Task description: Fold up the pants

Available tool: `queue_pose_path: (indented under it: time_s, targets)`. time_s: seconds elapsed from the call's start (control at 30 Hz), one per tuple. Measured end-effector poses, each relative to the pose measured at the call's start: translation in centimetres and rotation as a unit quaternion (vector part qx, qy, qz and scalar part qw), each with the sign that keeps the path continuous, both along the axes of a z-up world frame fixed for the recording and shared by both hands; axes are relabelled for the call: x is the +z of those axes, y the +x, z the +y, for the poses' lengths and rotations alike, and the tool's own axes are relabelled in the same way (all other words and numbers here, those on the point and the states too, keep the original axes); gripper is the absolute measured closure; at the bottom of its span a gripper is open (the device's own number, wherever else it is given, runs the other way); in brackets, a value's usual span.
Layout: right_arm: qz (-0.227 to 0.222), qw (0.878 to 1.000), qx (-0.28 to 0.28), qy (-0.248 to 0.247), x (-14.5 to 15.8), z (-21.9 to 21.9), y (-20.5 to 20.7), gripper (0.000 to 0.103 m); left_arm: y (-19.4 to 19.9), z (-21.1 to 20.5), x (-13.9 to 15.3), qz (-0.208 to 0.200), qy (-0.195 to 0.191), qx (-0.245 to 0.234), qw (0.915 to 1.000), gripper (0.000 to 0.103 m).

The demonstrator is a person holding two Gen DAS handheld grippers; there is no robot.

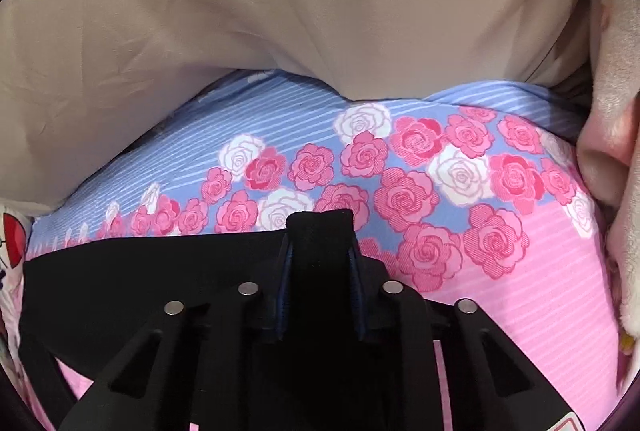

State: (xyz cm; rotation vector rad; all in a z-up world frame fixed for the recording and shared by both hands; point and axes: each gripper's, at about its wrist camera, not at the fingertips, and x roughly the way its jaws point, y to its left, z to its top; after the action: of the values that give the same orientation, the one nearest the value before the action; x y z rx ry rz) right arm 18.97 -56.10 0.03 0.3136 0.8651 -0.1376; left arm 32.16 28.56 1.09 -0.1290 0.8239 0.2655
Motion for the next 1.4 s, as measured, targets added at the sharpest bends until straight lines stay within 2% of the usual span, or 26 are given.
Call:
queue_pose_path:
  time_s: [0.1,0.13,0.17,0.2,0.23,0.3,0.33,0.4,0.53,0.6,0.67,0.77,0.9,0.97,1.0,1.03,1.07,1.1,1.13,1.17,1.2,1.23,1.27,1.3,1.33,1.4]
  targets:
    - [-0.009,1.0,-0.01,0.001,0.4,0.7,-0.2,0.086,3.3,1.9,-1.8,0.025,-0.028,0.0,0.9993,0.006]
    - [-0.011,1.0,-0.014,0.001,0.5,0.7,-0.3,0.086,4.4,2.0,-2.5,0.035,-0.028,-0.007,0.999,0.006]
    - [-0.012,1.0,-0.018,0.004,0.7,0.8,-0.6,0.086,5.2,1.9,-3.1,0.045,-0.013,-0.006,0.9989,0.01]
    - [-0.013,1.0,-0.021,0.006,0.7,0.7,-0.4,0.086,5.9,1.8,-3.7,0.053,-0.007,-0.013,0.9985,0.031]
    - [-0.014,1.0,-0.022,0.008,0.8,0.8,-0.5,0.086,6.4,1.8,-4.2,0.066,-0.006,-0.019,0.9976,0.066]
    - [-0.018,0.999,-0.025,0.01,1.1,1.2,-0.8,0.086,7.2,2.2,-5.3,0.093,-0.036,-0.02,0.9948,0.103]
    - [-0.021,0.999,-0.027,0.011,1.5,1.2,-1.3,0.086,7.1,2.4,-5.3,0.089,-0.051,-0.021,0.9946,0.103]
    - [-0.03,0.999,-0.028,0.011,2.2,1.5,-2.0,0.086,5.8,2.1,-3.7,0.048,-0.032,-0.03,0.9979,0.103]
    - [-0.061,0.998,-0.021,0.01,4.5,2.3,-4.3,0.086,1.7,2.7,0.9,-0.034,-0.029,-0.047,0.9979,0.103]
    - [-0.063,0.998,-0.021,0.006,5.3,2.5,-5.1,0.086,0.0,3.1,2.9,-0.045,-0.024,-0.051,0.9974,0.103]
    - [-0.056,0.998,-0.023,0.011,5.1,2.4,-5.3,0.086,-0.5,3.6,3.4,-0.03,-0.018,-0.051,0.9981,0.101]
    - [-0.048,0.998,-0.026,0.012,4.4,3.0,-4.9,0.086,0.6,4.4,1.1,0.022,-0.013,-0.028,0.9993,0.099]
    - [-0.046,0.998,-0.027,0.014,3.8,2.9,-4.4,0.086,2.8,6.7,-3.1,0.079,-0.064,-0.014,0.9948,0.099]
    - [-0.046,0.998,-0.028,0.015,3.8,2.7,-4.4,0.086,3.9,7.3,-4.5,0.088,-0.062,-0.007,0.9942,0.098]
    - [-0.046,0.998,-0.029,0.016,3.8,2.5,-4.3,0.086,4.6,7.3,-5.0,0.09,-0.054,-0.007,0.9945,0.088]
    - [-0.046,0.998,-0.031,0.017,3.7,2.4,-4.3,0.086,5.1,7.3,-5.4,0.092,-0.052,-0.009,0.9944,0.067]
    - [-0.045,0.998,-0.032,0.017,3.6,2.3,-4.2,0.086,5.5,7.3,-5.5,0.093,-0.047,-0.008,0.9945,0.052]
    - [-0.044,0.998,-0.033,0.018,3.5,2.3,-4.2,0.086,5.8,7.3,-5.6,0.09,-0.038,-0.004,0.9952,0.032]
    - [-0.043,0.998,-0.033,0.018,3.4,2.3,-4.1,0.086,5.8,7.2,-5.3,0.074,-0.028,-0.003,0.9968,0.034]
    - [-0.043,0.998,-0.034,0.017,3.3,2.2,-4.1,0.086,5.8,7.2,-5.1,0.063,-0.034,-0.012,0.9973,0.036]
    - [-0.041,0.998,-0.035,0.017,3.2,2.2,-4.1,0.086,6.0,7.0,-5.1,0.062,-0.052,-0.03,0.9962,0.056]
    - [-0.041,0.998,-0.036,0.017,3.2,2.3,-4.1,0.086,6.2,6.8,-5.2,0.071,-0.061,-0.036,0.9949,0.081]
    - [-0.042,0.998,-0.037,0.017,3.2,2.3,-4.1,0.086,6.4,6.5,-5.4,0.087,-0.063,-0.036,0.9935,0.083]
    - [-0.044,0.998,-0.038,0.018,3.3,2.3,-4.1,0.086,6.4,6.2,-5.4,0.093,-0.054,-0.036,0.9935,0.093]
    - [-0.046,0.998,-0.039,0.019,3.4,2.4,-4.2,0.086,6.1,5.7,-5.1,0.092,-0.043,-0.042,0.994,0.095]
    - [-0.053,0.998,-0.04,0.02,3.7,2.5,-4.5,0.086,5.4,5.4,-4.1,0.078,-0.06,-0.049,0.9939,0.098]
